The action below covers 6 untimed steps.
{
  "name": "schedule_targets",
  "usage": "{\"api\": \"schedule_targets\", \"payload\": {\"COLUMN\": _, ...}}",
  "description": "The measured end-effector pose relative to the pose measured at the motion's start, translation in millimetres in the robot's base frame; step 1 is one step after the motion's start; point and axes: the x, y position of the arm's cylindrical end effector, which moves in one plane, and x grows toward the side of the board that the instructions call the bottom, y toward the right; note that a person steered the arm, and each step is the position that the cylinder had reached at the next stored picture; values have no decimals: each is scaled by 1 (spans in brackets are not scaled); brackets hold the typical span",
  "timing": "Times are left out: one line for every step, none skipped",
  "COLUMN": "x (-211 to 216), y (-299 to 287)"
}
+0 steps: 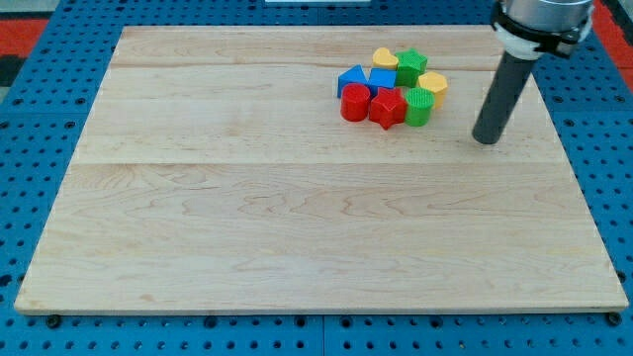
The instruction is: Move the green circle towards the green star
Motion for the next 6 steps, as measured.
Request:
{"api": "schedule_targets", "payload": {"x": -2, "y": -29}}
{"api": "schedule_targets", "payload": {"x": -3, "y": -64}}
{"api": "schedule_targets", "payload": {"x": -4, "y": -70}}
{"api": "schedule_targets", "payload": {"x": -13, "y": -70}}
{"api": "schedule_targets", "payload": {"x": -37, "y": -70}}
{"api": "schedule_targets", "payload": {"x": -58, "y": -76}}
